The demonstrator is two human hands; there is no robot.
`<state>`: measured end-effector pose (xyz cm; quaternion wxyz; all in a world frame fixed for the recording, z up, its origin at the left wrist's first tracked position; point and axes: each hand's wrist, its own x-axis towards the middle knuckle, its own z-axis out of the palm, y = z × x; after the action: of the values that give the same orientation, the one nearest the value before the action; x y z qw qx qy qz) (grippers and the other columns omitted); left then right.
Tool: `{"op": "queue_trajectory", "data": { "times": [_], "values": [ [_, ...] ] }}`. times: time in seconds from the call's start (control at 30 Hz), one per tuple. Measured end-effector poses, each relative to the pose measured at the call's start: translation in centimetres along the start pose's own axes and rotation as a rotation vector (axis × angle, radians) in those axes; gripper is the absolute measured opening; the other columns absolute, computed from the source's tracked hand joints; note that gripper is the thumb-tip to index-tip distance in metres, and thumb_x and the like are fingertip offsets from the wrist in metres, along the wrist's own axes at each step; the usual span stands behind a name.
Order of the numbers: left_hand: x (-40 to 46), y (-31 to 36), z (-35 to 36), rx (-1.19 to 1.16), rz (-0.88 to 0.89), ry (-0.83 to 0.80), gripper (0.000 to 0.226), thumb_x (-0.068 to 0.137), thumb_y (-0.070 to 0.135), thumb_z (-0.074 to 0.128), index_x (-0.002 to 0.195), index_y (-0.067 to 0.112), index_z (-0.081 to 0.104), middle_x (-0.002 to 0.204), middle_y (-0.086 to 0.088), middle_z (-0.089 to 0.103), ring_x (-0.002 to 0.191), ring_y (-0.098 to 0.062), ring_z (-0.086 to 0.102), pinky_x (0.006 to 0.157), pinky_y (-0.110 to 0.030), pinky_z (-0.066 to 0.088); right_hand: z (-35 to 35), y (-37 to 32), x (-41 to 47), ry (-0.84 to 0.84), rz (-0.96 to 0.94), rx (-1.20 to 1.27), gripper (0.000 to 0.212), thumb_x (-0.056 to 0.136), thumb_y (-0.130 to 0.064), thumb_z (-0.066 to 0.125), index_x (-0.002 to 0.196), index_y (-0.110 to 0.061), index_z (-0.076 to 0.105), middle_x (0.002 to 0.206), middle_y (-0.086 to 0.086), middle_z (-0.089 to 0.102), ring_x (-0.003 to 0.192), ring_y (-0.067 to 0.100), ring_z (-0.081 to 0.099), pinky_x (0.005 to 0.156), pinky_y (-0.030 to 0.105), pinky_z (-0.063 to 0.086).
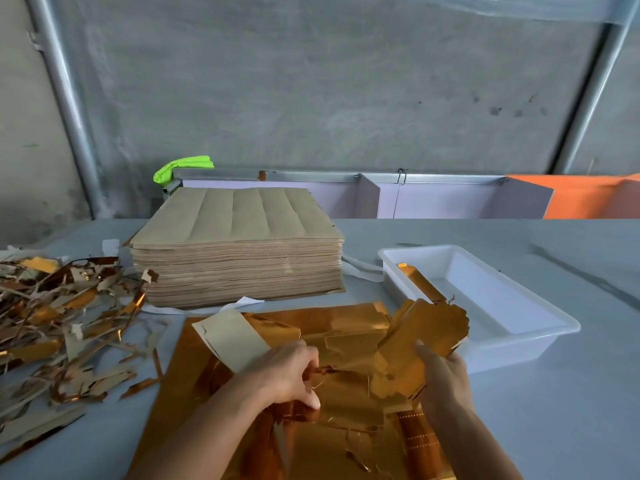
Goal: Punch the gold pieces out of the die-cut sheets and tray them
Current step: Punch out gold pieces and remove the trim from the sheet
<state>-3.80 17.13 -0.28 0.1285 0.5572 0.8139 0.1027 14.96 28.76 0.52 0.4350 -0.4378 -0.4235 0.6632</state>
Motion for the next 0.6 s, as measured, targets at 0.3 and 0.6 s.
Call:
{"op": "queue_trajectory", "data": {
  "times": [0.3,0.6],
  "values": [
    [-0.4,-0.9,0.2,-0.035,0.035,0.222,0.018,0.086,0.027,0.067,0.103,0.024,0.071,0.101,0.013,0.061,0.093,-0.001,0.056,0.079,-0.012,0.043,0.5,0.3,-0.2,-0.018,0.003,-0.025,0.024,0.095,-0.023,0.055,0.115,-0.017,0.043,0.095,0.000,0.056,0.081,0.025,0.055,0.070,0.042,0.049],
    [-1.2,-1.4,-2.5,-0.803,-0.007,0.327,0.013,0.090,0.014,0.063,0.078,0.017,0.063,0.064,0.014,0.063,0.055,0.006,0.054,0.060,-0.009,0.044,3.1,0.4,-1.4,-0.204,-0.050,-0.154,0.007,0.097,-0.018,0.052,0.100,-0.015,0.056,0.077,0.004,0.073,0.070,0.023,0.072,0.060,0.034,0.058]
  ]
}}
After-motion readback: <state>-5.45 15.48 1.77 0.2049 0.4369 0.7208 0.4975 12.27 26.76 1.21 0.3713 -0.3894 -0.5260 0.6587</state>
